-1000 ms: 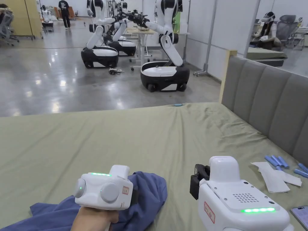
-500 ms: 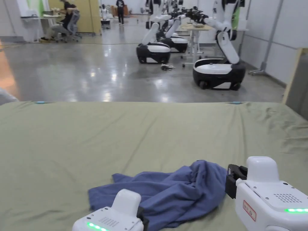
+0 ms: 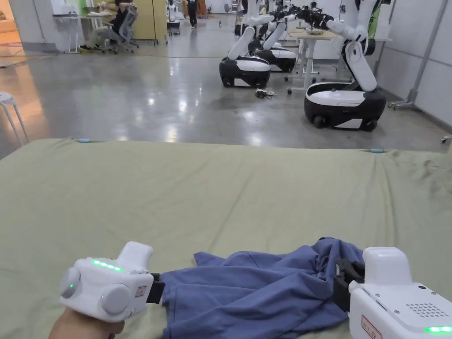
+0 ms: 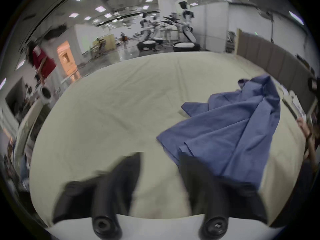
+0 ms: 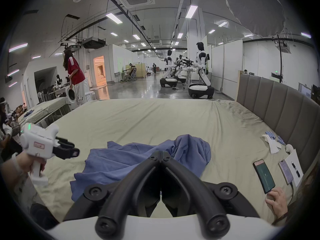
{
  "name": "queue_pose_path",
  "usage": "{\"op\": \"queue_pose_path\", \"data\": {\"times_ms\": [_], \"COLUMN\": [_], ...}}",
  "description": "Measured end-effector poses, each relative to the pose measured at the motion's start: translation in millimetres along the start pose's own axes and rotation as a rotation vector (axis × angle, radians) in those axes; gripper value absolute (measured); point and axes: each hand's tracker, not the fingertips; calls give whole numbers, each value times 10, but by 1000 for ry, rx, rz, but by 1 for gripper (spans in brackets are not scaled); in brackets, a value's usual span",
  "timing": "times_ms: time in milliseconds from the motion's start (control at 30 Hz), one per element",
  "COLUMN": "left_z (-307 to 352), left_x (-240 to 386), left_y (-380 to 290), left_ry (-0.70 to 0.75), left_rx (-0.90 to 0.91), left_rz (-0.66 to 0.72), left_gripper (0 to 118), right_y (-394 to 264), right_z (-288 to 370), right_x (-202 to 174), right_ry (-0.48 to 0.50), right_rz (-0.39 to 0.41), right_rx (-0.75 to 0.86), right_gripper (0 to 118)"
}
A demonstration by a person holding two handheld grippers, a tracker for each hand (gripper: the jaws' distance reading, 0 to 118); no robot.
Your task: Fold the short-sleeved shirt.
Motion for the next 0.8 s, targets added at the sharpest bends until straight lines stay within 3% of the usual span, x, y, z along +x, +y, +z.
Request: {"op": "queue_pose_path", "data": {"times_ms": [33, 67, 100, 267, 367, 433, 467, 567, 800], "left_z": [-132, -257, -266, -725, -930, -1029, -966, -799, -200], "left_x": [-1, 8, 113, 141, 177, 282, 323, 365, 383], "left_y": [52, 110, 140, 370, 371, 302, 303, 322, 456], "left_ry": [-36, -57, -37, -62, -93, -94, -99, -100, -188], "left_rx": [-10, -24, -11, -44, -114, -191, -150, -101, -5], "left_rz": [-39, -58, -73, 30, 16, -52, -22, -31, 43], "left_gripper": [55, 88, 97, 97, 95, 78, 67, 9, 7], "right_y": [-2, -4, -7, -72, -125, -157, -163, -149, -13], "right_z": [-31, -67, -102, -317, -392, -433, -453, -483, -732], "right_x": [21, 46, 74, 243, 314, 390, 437, 599, 1189], "right_ry": [-3, -10, -15, -39, -52, -57, -64, -84, -133], "right_rz": [3, 5, 4, -22, -23, -33, -42, -54, -55], "right_rx": [-4, -8, -12, -51, -67, -81, -89, -96, -112], "right_gripper": [0, 0, 0, 0, 0, 0, 0, 0, 0]}}
